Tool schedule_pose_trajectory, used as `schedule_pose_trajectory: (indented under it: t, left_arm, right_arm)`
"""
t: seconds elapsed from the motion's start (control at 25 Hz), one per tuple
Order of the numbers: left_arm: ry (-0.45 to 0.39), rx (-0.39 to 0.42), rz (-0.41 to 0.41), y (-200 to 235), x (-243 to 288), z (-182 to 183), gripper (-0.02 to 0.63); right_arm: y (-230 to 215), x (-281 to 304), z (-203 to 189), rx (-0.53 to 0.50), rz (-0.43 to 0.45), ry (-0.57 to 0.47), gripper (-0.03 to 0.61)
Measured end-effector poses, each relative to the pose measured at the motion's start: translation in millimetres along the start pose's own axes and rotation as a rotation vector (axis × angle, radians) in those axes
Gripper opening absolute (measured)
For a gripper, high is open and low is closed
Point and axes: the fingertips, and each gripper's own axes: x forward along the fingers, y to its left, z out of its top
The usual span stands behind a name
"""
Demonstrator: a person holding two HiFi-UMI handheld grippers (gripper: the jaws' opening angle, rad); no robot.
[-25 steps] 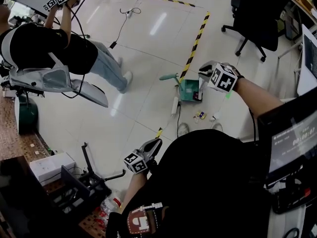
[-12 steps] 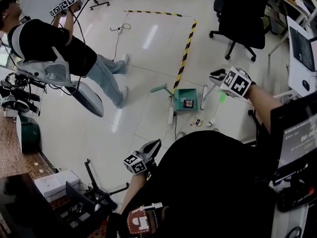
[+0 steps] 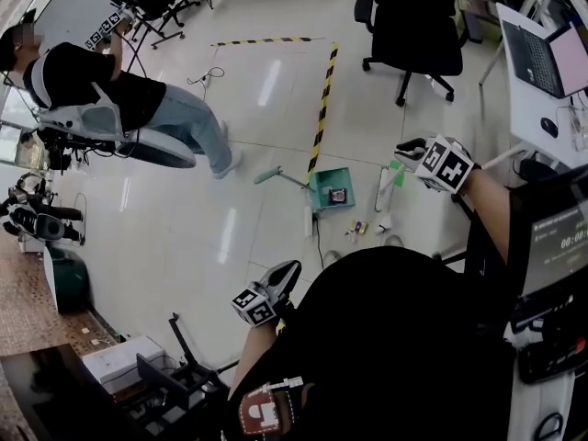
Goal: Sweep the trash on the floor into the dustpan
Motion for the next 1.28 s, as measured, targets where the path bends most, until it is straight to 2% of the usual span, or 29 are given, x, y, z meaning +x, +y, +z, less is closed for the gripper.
schedule_pose_trajectory:
  t: [0.24,0.36,0.48,0.6,0.72,0.84,1.04,1.28]
  left_arm:
    - [0.058,0.033,-0.09,-7,-17,-14,0.0]
    - [0.077,0.07,-0.184,-1,-31,-13,0.0]
    - [0.136,0.105,-0.31,-3,-48,-21,0.0]
    - [0.211,0.142,-0.396,-5,-61,-35,0.0]
    - [0.248,0.142,-0.449,-13,-72,-48,0.0]
    - [0.262,0.173,-0.51,-41,-73,-60,0.0]
    - [0.274,0.234,-0.559,-108,-78,-94,0.0]
    - [0.222,0.225,-0.509,-179,-109,-175,0.0]
  right_arm:
    - [34,-29,-30,0.075,-0.081,0.017,0.041]
    - [62,-52,-38,0.135,-0.158,0.031,0.041]
    - [102,-82,-46,0.213,-0.263,0.048,0.041]
    - [144,-105,-50,0.268,-0.344,0.056,0.041]
    - [195,-119,-59,0.297,-0.374,0.068,0.041]
    - [240,-145,-81,0.337,-0.396,0.067,0.041]
    - [314,-191,-134,0.392,-0.4,0.039,0.041]
    - [415,-244,-194,0.396,-0.379,-0.011,0.041]
